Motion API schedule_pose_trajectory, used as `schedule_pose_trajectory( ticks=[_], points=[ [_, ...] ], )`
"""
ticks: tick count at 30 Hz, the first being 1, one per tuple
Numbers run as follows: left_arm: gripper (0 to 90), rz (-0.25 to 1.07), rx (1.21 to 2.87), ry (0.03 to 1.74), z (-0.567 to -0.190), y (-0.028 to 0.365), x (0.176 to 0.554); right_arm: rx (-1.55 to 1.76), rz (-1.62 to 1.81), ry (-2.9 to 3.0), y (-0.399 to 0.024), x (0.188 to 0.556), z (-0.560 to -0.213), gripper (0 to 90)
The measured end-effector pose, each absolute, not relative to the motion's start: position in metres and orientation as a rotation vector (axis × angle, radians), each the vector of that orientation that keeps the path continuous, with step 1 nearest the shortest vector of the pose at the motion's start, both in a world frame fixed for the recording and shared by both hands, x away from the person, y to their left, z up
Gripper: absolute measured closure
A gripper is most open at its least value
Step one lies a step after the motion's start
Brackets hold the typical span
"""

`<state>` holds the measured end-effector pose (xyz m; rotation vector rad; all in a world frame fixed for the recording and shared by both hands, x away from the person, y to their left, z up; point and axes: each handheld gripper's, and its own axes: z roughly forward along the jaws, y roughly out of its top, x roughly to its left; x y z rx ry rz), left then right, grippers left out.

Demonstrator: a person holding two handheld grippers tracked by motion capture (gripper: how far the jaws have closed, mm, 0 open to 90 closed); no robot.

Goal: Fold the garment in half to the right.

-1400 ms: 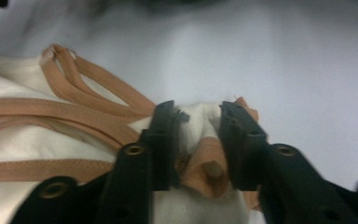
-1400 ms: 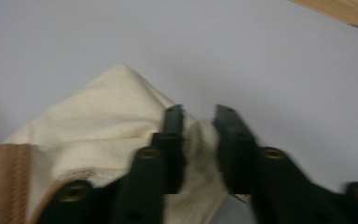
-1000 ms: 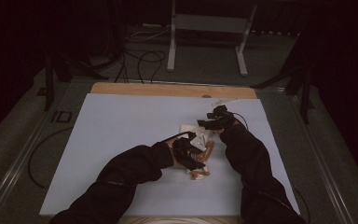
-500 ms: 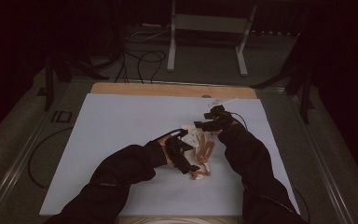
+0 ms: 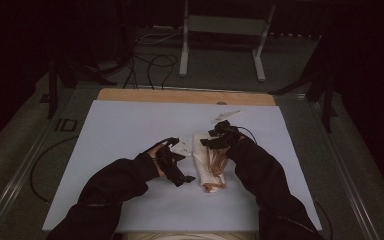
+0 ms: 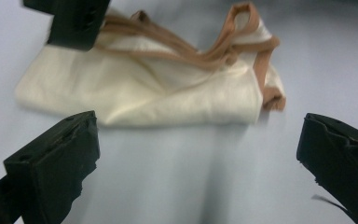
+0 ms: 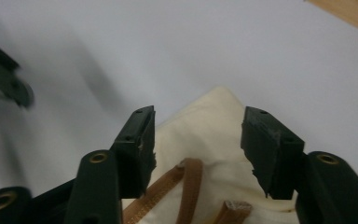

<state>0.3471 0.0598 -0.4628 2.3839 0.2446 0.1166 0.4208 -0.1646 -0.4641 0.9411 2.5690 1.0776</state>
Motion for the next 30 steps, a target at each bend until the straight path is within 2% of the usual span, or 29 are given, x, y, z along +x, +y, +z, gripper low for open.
schedule_pose_trajectory(
  ticks=[7,10,11,12,13,14,30],
  points=[
    [0.0,0.105,2.367,0.295,-0.472,0.083,0.340,0.944,1.031,2.611,-0.160,0.421,-0.474,49.0],
    [0.0,0.083,2.386,0.317,-0.478,0.097,0.336,0.921,0.970,2.617,-0.161,0.419,-0.479,61.6],
    [0.0,0.083,2.386,0.317,-0.478,0.097,0.336,0.921,0.970,2.617,-0.161,0.419,-0.479,61.6],
    [0.0,0.072,2.385,0.327,-0.480,0.104,0.333,0.875,0.913,2.624,-0.162,0.417,-0.480,76.0],
    [0.0,0.072,2.385,0.327,-0.480,0.104,0.333,0.875,0.913,2.624,-0.162,0.417,-0.480,76.0],
    [0.0,0.072,2.378,0.353,-0.484,0.111,0.331,0.894,0.910,2.618,-0.164,0.416,-0.479,86.1],
    [0.0,0.107,2.292,0.510,-0.496,0.167,0.311,0.961,0.973,2.471,-0.204,0.404,-0.457,87.6]
  ],
)
